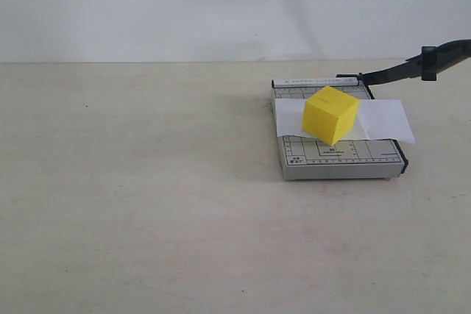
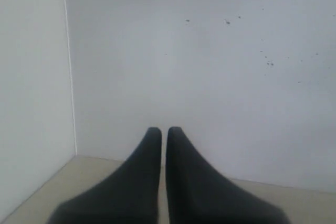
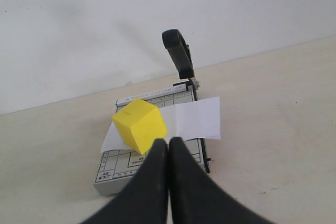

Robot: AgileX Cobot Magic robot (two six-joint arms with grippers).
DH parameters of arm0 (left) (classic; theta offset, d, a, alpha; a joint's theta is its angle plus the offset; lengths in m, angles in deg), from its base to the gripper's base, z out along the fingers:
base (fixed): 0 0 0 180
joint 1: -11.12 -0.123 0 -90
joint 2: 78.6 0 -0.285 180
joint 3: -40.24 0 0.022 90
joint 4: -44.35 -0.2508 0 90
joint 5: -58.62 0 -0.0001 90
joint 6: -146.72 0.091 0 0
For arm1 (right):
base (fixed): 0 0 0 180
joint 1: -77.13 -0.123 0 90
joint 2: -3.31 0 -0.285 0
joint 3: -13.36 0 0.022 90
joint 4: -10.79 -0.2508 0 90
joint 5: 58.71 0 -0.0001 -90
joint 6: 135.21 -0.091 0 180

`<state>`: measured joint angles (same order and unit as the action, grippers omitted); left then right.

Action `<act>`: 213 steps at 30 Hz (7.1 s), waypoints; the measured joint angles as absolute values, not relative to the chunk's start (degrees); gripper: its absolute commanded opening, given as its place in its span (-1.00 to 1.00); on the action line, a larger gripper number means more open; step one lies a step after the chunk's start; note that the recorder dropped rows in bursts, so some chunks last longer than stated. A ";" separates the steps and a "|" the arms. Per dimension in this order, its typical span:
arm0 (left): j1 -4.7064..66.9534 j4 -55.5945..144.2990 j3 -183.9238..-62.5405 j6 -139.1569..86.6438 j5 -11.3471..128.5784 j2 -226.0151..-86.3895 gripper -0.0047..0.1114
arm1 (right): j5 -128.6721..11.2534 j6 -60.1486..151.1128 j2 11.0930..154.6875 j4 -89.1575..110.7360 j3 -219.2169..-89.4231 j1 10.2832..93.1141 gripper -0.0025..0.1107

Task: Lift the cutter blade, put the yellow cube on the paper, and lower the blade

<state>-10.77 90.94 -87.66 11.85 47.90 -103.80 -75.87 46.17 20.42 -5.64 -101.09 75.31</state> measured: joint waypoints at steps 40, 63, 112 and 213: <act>1.99 88.29 -62.71 8.52 49.02 -95.29 -0.84 | -56.75 58.90 22.51 -5.53 -104.37 75.31 -0.96; 4.58 88.29 -62.71 8.74 48.42 -93.20 -0.84 | -104.85 56.69 89.17 1.05 -160.56 75.31 -0.23; 4.80 88.29 -62.71 8.74 48.42 -93.20 -0.84 | -106.55 55.20 92.36 4.12 -154.31 75.31 -0.96; 4.80 56.57 -62.71 -28.11 45.11 -86.62 -0.84 | -93.91 58.32 103.12 -0.49 -139.01 75.41 -0.96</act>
